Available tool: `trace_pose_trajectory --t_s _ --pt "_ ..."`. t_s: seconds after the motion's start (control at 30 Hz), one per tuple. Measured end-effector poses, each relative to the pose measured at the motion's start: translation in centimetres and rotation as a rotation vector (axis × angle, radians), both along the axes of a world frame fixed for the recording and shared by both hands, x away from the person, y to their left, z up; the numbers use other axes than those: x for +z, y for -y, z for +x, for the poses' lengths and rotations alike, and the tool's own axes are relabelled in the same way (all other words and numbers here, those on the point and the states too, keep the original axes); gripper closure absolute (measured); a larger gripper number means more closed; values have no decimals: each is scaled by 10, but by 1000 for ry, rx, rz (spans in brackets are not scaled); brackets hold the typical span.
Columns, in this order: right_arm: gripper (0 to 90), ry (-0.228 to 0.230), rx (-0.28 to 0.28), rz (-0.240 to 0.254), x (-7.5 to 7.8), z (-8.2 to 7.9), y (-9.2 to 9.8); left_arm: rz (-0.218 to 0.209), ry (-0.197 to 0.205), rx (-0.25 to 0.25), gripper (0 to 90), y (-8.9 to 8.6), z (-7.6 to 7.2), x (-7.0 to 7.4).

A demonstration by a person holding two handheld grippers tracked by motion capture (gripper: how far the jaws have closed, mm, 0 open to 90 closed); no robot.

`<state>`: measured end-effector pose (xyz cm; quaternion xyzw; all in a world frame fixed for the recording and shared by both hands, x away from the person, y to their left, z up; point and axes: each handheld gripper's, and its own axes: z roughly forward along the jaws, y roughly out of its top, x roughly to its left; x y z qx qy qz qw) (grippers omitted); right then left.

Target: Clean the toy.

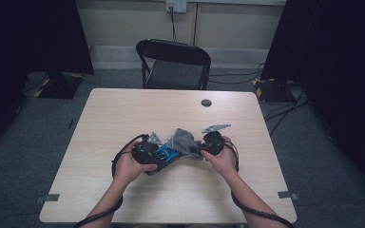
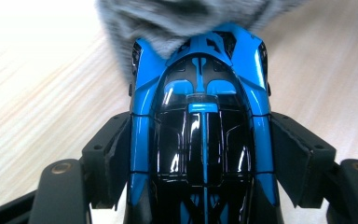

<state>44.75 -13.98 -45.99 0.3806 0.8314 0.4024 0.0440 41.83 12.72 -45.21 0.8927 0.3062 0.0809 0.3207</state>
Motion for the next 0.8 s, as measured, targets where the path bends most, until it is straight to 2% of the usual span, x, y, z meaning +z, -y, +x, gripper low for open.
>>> trace_pose_trajectory --t_s 0.13,0.3,0.5,0.67,0.8 --pt "767 4 39 -13 1 -6 0 -6 2 19 282 -5 2 0" --pt "766 -3 85 -24 -2 -13 -1 9 -1 37 282 -10 4 -2" --pt "766 -14 124 -31 -3 -20 3 -4 4 67 282 -19 6 -1" --pt "767 -4 86 -21 4 -17 19 -7 10 63 282 -21 6 1" --pt "767 13 -3 -1 11 -6 36 -17 9 39 282 -15 3 4"
